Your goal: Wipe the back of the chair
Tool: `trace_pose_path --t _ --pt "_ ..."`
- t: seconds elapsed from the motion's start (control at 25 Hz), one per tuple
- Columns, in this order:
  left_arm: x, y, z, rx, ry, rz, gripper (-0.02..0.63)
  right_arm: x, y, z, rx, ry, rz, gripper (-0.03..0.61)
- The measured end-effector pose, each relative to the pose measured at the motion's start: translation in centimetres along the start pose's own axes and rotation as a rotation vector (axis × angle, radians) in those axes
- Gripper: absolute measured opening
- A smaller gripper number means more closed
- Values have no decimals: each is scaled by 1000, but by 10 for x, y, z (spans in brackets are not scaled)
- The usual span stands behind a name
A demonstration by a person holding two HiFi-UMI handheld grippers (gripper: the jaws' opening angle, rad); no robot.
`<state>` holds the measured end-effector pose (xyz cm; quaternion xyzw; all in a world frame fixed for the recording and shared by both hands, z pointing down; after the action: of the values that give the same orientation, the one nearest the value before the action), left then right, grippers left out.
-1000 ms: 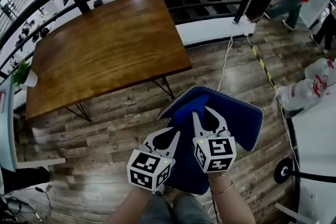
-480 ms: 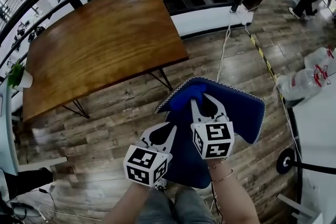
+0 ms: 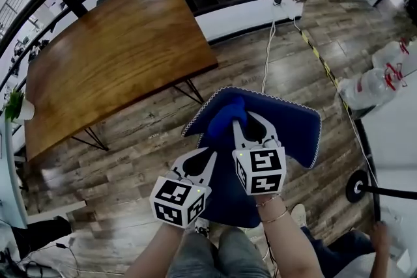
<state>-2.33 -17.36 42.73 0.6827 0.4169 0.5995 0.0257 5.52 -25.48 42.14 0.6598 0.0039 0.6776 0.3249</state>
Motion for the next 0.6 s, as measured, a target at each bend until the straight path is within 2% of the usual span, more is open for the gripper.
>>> trace_pose_path --t 0.6 --pt "-2 39 68 127 69 -39 37 32 -73 89 179 64 -29 83"
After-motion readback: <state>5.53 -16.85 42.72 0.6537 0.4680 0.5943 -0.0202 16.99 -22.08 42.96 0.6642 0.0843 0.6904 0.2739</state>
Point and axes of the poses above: the fingertips, and each gripper's own axes: y forward along the fingers, z to its right, x out of its underside, the point moved 1 cm from there along -y, backward along the fingers, and after that the axes turned 5 degrees about -x, right-handed, at the moved point
